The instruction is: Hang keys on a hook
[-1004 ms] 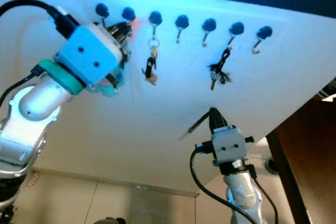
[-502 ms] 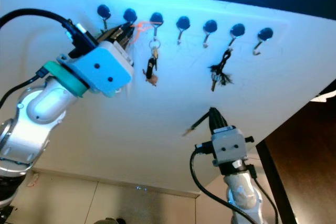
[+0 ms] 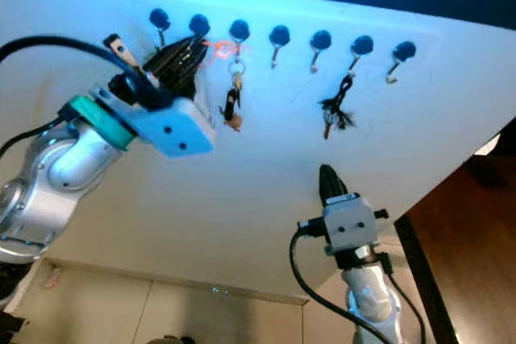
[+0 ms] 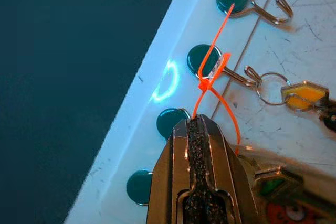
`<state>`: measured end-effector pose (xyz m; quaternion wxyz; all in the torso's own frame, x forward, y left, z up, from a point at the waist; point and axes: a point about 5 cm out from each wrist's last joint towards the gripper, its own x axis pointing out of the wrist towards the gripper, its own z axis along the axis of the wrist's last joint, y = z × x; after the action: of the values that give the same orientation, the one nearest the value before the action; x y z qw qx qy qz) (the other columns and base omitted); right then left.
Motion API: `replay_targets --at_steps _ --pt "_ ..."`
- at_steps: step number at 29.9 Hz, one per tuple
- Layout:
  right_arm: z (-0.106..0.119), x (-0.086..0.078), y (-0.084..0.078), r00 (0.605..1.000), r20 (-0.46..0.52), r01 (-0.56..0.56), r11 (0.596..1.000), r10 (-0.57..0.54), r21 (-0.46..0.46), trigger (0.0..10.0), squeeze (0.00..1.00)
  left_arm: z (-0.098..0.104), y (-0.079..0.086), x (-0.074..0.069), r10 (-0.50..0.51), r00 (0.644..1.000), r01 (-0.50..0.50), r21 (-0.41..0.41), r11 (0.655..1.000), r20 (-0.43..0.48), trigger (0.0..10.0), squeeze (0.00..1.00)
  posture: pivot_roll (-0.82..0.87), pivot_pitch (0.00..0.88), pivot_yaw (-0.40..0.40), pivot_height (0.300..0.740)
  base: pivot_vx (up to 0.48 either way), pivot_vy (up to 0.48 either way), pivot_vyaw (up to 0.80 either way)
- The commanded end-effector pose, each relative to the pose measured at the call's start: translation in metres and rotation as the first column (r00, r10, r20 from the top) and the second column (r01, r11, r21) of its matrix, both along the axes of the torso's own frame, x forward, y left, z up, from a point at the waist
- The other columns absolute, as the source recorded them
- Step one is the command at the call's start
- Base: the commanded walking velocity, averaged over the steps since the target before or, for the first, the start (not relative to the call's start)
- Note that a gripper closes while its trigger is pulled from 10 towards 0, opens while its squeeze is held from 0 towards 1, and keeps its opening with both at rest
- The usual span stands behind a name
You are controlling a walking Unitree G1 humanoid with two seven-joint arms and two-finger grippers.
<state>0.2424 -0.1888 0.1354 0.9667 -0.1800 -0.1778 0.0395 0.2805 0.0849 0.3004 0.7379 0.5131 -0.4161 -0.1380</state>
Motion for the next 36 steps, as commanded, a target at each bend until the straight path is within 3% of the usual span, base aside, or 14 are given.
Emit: replay_targets --at_steps 1,6,13,19,24,30,33,36 --pt "-0.002 -0.002 -0.001 1.000 -0.011 0.012 1.000 -0.012 0.003 10.0 0.00 -0.012 -0.011 -0.005 -0.052 0.999 0.052 0.058 0.997 -0.007 10.0 0.00 0.03 0.000 0.053 0.740 0.000 0.000 0.00" --pt "-0.002 -0.001 -0.001 1.000 -0.012 0.011 1.000 -0.011 0.005 10.0 0.00 -0.012 -0.012 -0.005 -0.059 0.998 0.059 0.062 0.996 0.002 10.0 0.00 0.03 0.000 0.052 0.740 0.000 0.000 0.00" --pt "-0.001 -0.002 -0.001 1.000 -0.008 0.012 1.000 -0.012 0.000 10.0 0.00 -0.007 -0.016 -0.007 -0.099 0.995 0.099 0.007 0.995 0.021 10.0 0.00 0.02 0.000 0.048 0.740 0.000 0.000 0.00" --pt "-0.001 -0.001 -0.004 1.000 -0.010 0.015 1.000 -0.016 -0.007 10.0 0.00 -0.026 0.004 -0.007 -0.019 0.999 0.022 0.091 0.996 -0.037 10.0 0.00 0.02 0.000 0.041 0.740 0.000 0.000 0.00" --pt "-0.001 0.000 -0.004 1.000 -0.010 0.014 1.000 -0.014 -0.008 10.0 0.00 -0.029 0.005 -0.007 -0.018 0.999 0.022 0.099 0.995 -0.044 10.0 0.00 0.03 0.000 0.041 0.740 0.000 0.000 0.00" --pt "0.000 0.000 -0.003 1.000 -0.007 0.013 1.000 -0.013 -0.009 10.0 0.00 -0.021 -0.008 -0.002 -0.036 0.999 0.037 0.026 0.999 -0.029 10.0 0.00 0.02 0.000 0.044 0.740 0.000 0.000 0.00" --pt "0.000 0.000 -0.004 1.000 -0.007 0.015 1.000 -0.015 -0.010 10.0 0.00 -0.018 -0.005 0.000 -0.023 0.999 0.023 -0.001 1.000 -0.027 10.0 0.00 0.02 0.000 0.044 0.740 0.000 0.000 0.00" --pt "-0.001 0.000 -0.004 1.000 -0.010 0.015 1.000 -0.015 -0.009 10.0 0.00 -0.011 0.010 -0.001 0.027 1.000 -0.028 -0.073 0.997 -0.006 10.0 0.00 0.02 0.000 0.044 0.740 0.000 0.000 0.00"
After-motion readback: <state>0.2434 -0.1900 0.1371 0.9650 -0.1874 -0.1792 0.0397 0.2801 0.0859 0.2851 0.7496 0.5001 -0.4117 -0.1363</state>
